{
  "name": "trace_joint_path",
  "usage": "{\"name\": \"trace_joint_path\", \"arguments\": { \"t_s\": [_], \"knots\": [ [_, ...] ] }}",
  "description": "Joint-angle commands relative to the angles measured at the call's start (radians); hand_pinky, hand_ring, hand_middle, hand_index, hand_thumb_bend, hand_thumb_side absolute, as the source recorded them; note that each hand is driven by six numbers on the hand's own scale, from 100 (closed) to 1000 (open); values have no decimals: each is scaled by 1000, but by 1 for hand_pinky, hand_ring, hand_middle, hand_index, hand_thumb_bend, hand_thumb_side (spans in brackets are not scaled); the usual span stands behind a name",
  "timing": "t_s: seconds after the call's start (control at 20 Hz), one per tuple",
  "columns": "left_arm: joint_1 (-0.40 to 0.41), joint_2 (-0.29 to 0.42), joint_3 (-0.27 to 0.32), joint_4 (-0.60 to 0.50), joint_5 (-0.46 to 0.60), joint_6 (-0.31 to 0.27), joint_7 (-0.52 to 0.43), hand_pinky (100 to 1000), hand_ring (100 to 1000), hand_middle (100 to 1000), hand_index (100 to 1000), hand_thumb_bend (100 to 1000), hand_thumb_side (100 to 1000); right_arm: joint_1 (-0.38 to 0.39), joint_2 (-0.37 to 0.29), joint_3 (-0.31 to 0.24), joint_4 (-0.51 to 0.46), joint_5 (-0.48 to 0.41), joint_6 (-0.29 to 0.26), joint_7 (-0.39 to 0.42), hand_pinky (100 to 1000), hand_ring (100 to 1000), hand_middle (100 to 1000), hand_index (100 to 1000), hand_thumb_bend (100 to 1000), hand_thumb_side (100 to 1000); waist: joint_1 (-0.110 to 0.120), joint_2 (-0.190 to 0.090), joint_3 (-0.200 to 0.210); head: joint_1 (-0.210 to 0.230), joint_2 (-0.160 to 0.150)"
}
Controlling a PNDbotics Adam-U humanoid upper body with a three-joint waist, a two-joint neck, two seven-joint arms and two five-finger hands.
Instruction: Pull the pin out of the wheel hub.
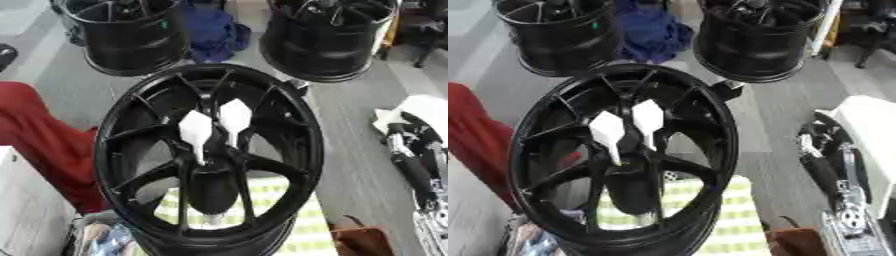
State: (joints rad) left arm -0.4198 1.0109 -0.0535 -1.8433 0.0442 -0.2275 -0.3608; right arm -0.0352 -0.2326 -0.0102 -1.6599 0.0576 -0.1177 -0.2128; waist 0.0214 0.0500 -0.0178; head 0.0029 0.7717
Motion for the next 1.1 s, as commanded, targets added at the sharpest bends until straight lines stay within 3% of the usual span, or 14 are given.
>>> {"name": "trace_joint_path", "arguments": {
  "t_s": [0.05, 0.3, 0.5, 0.7, 1.1],
  "knots": [
    [-90, 74, -96, -9, -33, -18, -159, 729, 100, 757, 899, 453, 355, -9, -27, 3, -5, 3, -2, 7, 709, 598, 680, 869, 100, 476, 5, -15, -5, 3, -2],
    [-264, 3, -256, 19, -79, -14, -404, 719, 100, 755, 908, 418, 348, -5, -34, 7, -2, 4, -3, 11, 709, 598, 680, 869, 100, 477, 14, -24, -9, 0, -2],
    [-376, -96, -359, 91, -132, 14, -528, 735, 100, 775, 921, 433, 372, 0, -36, 8, 0, 4, -3, 13, 709, 597, 680, 868, 100, 477, 15, -30, -6, -2, -2],
    [-441, -186, -433, 184, -201, 15, -545, 742, 100, 787, 928, 432, 377, 1, -35, 10, 0, 3, -4, 15, 709, 597, 680, 868, 100, 477, 15, -33, -5, -4, -2],
    [-493, -300, -482, 343, -270, -18, -546, 736, 100, 783, 924, 437, 376, 2, -34, 10, 1, 2, -4, 15, 709, 597, 680, 868, 100, 478, 15, -34, -8, -3, -2]
  ]
}}
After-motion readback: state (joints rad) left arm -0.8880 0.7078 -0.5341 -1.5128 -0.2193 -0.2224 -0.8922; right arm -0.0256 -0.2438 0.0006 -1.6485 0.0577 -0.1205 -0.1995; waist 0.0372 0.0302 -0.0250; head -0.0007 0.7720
